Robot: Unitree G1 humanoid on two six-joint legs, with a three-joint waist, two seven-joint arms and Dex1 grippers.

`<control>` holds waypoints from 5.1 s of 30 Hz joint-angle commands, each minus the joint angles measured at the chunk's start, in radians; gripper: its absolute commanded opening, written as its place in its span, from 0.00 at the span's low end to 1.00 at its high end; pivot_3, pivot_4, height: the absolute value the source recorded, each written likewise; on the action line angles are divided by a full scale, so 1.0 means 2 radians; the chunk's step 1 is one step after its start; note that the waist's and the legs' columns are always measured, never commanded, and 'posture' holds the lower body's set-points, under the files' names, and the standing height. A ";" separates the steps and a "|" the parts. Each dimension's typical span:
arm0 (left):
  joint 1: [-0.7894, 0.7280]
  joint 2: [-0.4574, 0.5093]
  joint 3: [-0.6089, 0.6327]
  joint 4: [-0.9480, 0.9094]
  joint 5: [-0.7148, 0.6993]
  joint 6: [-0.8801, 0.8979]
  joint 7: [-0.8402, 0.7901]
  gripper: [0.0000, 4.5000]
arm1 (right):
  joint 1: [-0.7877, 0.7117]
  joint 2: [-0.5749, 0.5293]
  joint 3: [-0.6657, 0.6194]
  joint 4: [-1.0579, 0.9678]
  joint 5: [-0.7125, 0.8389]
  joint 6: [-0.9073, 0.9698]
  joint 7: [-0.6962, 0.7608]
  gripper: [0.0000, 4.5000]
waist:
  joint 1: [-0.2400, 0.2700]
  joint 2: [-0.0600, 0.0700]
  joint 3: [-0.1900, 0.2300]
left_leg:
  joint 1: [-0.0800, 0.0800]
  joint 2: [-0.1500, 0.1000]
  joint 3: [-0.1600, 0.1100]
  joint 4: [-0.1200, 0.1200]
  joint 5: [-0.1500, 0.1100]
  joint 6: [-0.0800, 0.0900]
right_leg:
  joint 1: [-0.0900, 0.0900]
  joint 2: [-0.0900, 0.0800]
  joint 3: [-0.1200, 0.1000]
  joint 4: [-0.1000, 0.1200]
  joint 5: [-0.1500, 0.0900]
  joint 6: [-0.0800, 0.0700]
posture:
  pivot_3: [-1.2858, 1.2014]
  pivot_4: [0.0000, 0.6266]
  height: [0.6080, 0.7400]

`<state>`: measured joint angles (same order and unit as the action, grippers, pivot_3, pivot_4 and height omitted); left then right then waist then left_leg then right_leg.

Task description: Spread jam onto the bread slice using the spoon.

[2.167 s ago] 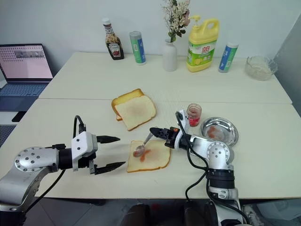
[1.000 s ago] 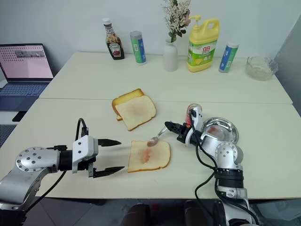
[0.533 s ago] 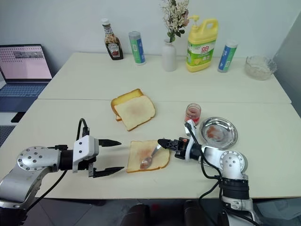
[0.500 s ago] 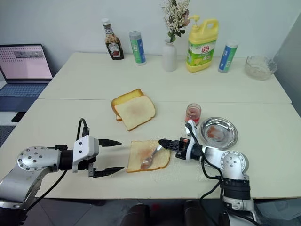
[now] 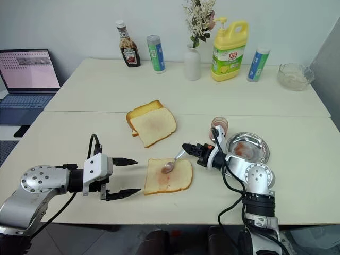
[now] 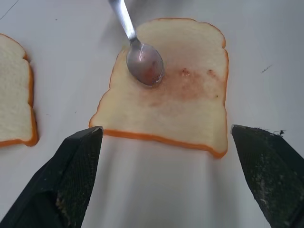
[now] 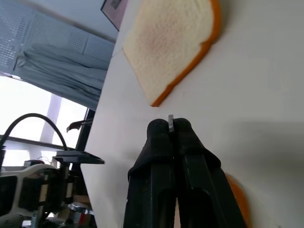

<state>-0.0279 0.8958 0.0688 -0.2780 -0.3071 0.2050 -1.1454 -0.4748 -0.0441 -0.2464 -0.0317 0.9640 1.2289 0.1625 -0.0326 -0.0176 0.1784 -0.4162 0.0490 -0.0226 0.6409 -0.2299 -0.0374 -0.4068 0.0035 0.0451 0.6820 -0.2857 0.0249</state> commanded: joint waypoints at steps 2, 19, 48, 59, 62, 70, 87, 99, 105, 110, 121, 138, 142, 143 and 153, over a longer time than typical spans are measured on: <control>-0.006 -0.003 -0.003 -0.010 -0.002 -0.008 0.001 1.00 | 0.023 -0.034 0.005 -0.044 0.018 0.024 0.022 0.01 | 0.000 0.000 0.000 | 0.000 0.000 0.000 0.000 0.000 0.000 | 0.000 0.000 0.000 0.000 0.000 0.000 | 0.52 0.24 1.00; -0.017 -0.012 -0.013 -0.003 0.000 -0.015 0.001 1.00 | 0.008 -0.078 -0.050 -0.102 0.102 0.025 -0.020 0.01 | 0.000 0.000 0.000 | 0.000 0.000 0.000 0.000 0.000 0.000 | 0.000 0.000 0.000 0.000 0.000 0.000 | 0.52 0.24 1.00; -0.031 0.016 -0.037 -0.013 -0.010 -0.033 -0.070 1.00 | 0.079 -0.097 -0.034 -0.191 0.218 -0.022 -0.086 0.01 | 0.000 0.000 0.000 | 0.000 0.000 0.000 0.000 0.000 0.000 | 0.000 0.001 0.000 0.000 0.000 0.000 | 0.52 0.24 1.00; -0.079 -0.020 -0.072 0.012 -0.016 -0.042 -0.079 1.00 | 0.137 -0.179 -0.076 -0.245 0.352 -0.131 -0.179 0.01 | -0.001 0.000 0.000 | 0.000 0.000 0.000 0.000 0.000 0.000 | 0.000 0.000 0.000 0.000 0.000 0.000 | 0.52 0.24 1.00; -0.093 -0.028 -0.079 0.016 -0.015 -0.042 -0.079 1.00 | 0.150 -0.201 -0.081 -0.252 0.367 -0.157 -0.189 0.01 | -0.001 0.000 0.000 | 0.000 0.000 0.000 0.000 0.000 0.000 | 0.000 0.001 0.000 0.000 0.000 0.001 | 0.52 0.24 1.00; -0.180 -0.072 -0.123 0.000 -0.008 -0.004 -0.068 1.00 | 0.233 -0.291 -0.194 -0.232 0.353 -0.217 -0.181 0.01 | 0.003 0.000 0.000 | 0.000 -0.001 0.000 0.001 0.000 0.000 | 0.001 0.000 0.001 0.000 0.000 0.001 | 0.52 0.24 1.00; -0.300 -0.162 -0.197 0.025 0.020 0.059 -0.036 1.00 | 0.233 -0.297 -0.179 -0.105 0.238 -0.240 -0.148 0.01 | 0.000 0.000 0.000 | 0.000 -0.001 0.000 0.002 0.000 0.000 | 0.001 0.001 0.001 0.000 0.000 0.001 | 0.52 0.24 1.00; -0.328 -0.235 -0.219 0.046 0.050 0.106 0.034 1.00 | 0.189 -0.285 -0.147 -0.042 0.186 -0.223 -0.131 0.01 | 0.001 0.000 0.000 | 0.000 -0.001 0.000 0.002 0.000 0.000 | 0.001 0.001 0.001 0.000 0.000 0.001 | 0.52 0.24 1.00; -0.331 -0.239 -0.218 0.047 0.049 0.110 0.037 1.00 | 0.179 -0.291 -0.149 -0.019 0.152 -0.219 -0.114 0.01 | 0.001 0.001 0.000 | 0.000 -0.001 0.000 0.002 0.000 0.000 | 0.001 0.001 0.001 0.000 0.000 0.001 | 0.52 0.24 1.00; -0.330 -0.238 -0.215 0.046 0.048 0.112 0.039 1.00 | 0.173 -0.292 -0.151 -0.008 0.135 -0.211 -0.100 0.01 | 0.001 0.001 0.000 | 0.000 -0.001 0.000 0.002 0.000 0.000 | 0.002 0.001 0.001 0.000 0.000 0.001 | 0.52 0.24 1.00; -0.325 -0.233 -0.212 0.041 0.045 0.115 0.044 1.00 | 0.170 -0.299 -0.176 0.002 0.089 -0.210 -0.085 0.78 | 0.001 0.001 0.000 | 0.000 -0.001 0.000 0.002 0.000 0.000 | 0.001 0.001 0.001 0.000 0.000 0.001 | 0.52 0.24 1.00; -0.286 -0.184 -0.114 0.048 0.040 0.107 0.099 1.00 | 0.205 -0.324 -0.211 -0.166 0.035 -0.265 0.012 0.99 | 0.000 0.002 -0.001 | 0.000 -0.001 0.000 0.002 0.000 0.000 | 0.001 0.001 0.001 0.000 0.000 0.001 | 0.52 0.24 1.00; -0.256 -0.155 -0.073 0.052 0.061 0.101 0.141 1.00 | 0.238 -0.359 -0.146 -0.237 -0.037 -0.294 0.078 0.99 | 0.001 0.002 -0.001 | 0.000 0.000 0.000 0.002 0.000 0.000 | 0.001 0.001 0.001 0.000 0.000 0.002 | 0.52 0.24 1.00; -0.241 -0.143 -0.058 0.050 0.062 0.097 0.146 1.00 | 0.246 -0.366 -0.127 -0.255 -0.052 -0.302 0.094 0.99 | 0.001 0.002 -0.001 | 0.000 0.000 0.000 0.002 0.000 0.000 | 0.001 0.001 0.001 0.000 0.000 0.002 | 0.52 0.24 1.00; -0.039 -0.047 0.021 -0.011 0.038 0.057 0.101 1.00 | 0.335 -0.425 -0.012 -0.356 -0.113 -0.332 0.269 0.99 | 0.006 0.001 0.000 | 0.000 -0.001 0.000 0.002 0.000 0.000 | 0.002 -0.001 0.000 -0.001 0.000 0.002 | 0.52 0.24 1.00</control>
<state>-0.1250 0.7804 0.0692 -0.2453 -0.2064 0.3450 -0.9230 0.1876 -0.8775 -0.2637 -0.7124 0.7439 0.5877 0.6420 -0.0211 -0.0164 0.1775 -0.4158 0.0469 -0.0227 0.6449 -0.2297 -0.0374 -0.4033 0.0010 0.0454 0.6808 -0.2861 0.0282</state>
